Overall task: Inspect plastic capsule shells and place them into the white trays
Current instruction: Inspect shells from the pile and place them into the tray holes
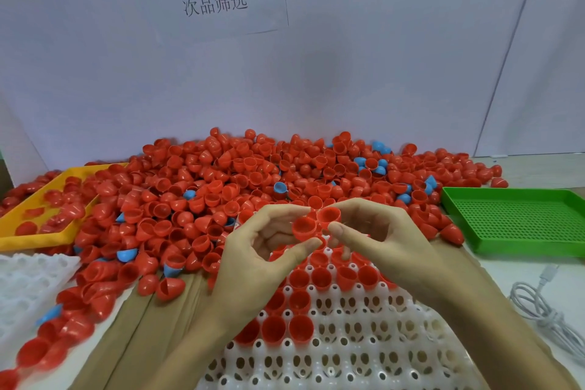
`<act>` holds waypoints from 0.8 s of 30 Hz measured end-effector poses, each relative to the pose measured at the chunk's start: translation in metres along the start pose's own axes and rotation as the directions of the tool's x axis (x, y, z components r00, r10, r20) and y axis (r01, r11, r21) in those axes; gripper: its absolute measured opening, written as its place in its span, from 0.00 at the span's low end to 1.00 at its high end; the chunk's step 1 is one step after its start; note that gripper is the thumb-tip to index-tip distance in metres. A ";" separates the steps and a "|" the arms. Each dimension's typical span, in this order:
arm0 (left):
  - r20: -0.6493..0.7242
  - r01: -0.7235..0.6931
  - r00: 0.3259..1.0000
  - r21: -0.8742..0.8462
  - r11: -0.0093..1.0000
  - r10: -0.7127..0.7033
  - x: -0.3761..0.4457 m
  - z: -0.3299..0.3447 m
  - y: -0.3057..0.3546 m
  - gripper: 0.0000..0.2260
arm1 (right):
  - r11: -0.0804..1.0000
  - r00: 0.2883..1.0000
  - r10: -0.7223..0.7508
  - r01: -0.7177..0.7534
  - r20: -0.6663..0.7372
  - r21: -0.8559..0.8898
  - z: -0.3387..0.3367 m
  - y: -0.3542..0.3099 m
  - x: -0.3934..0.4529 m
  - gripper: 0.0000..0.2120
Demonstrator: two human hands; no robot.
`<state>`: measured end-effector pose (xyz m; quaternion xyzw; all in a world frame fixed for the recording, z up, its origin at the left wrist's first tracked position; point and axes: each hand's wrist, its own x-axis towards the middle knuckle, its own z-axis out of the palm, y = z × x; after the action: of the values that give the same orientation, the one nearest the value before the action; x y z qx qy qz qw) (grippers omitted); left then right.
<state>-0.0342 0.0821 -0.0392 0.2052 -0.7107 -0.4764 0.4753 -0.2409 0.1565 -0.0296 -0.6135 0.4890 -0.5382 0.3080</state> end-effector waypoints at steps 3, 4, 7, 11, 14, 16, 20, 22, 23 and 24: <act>-0.051 -0.002 0.999 -0.005 1.000 0.002 0.000 0.002 0.000 0.18 | 0.999 0.998 0.046 -0.047 0.048 0.022 0.001 -0.002 -0.001 0.12; -0.056 0.006 0.998 -0.027 1.000 -0.007 0.000 0.002 0.000 0.20 | 0.996 0.995 0.068 -0.071 0.067 0.048 0.001 -0.002 -0.001 0.13; -0.012 0.052 0.998 -0.137 0.989 -0.054 0.003 0.000 0.000 0.23 | 0.993 0.992 0.073 -0.082 0.106 0.089 0.003 -0.005 -0.002 0.14; 0.060 0.097 0.994 -0.193 0.976 -0.087 0.003 0.001 -0.003 0.20 | 0.997 0.999 0.041 -0.043 0.030 0.064 0.005 -0.004 -0.001 0.16; 0.003 0.123 0.992 -0.225 0.967 -0.126 0.001 0.005 -0.002 0.17 | 0.998 0.999 0.005 -0.001 -0.049 0.064 0.009 -0.003 -0.001 0.19; -0.013 0.108 0.994 -0.197 0.974 -0.113 0.001 0.007 -0.001 0.12 | 0.999 0.995 -0.048 0.048 -0.087 -0.003 0.012 -0.003 -0.001 0.20; -0.014 0.067 0.997 -0.150 0.986 -0.070 -0.001 0.007 0.002 0.09 | 0.981 0.989 -0.120 0.105 -0.086 -0.165 0.015 -0.007 -0.005 0.20; -0.024 0.067 0.997 -0.136 0.989 -0.070 -0.001 0.008 0.003 0.08 | 0.947 0.981 -0.174 0.144 -0.083 -0.287 0.017 -0.009 -0.006 0.20; -0.036 0.075 0.996 -0.136 0.988 -0.081 -0.001 0.008 0.002 0.08 | 0.908 0.972 -0.220 0.173 -0.084 -0.381 0.018 -0.011 -0.007 0.20; -0.052 0.093 0.993 -0.146 0.985 -0.102 -0.001 0.008 0.001 0.08 | 0.858 0.961 -0.266 0.200 -0.075 -0.472 0.020 -0.012 -0.009 0.20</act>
<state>-0.0407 0.0870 -0.0395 0.2190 -0.6495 -0.5425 0.4856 -0.2182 0.1656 -0.0263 -0.6850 0.5445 -0.4813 0.0518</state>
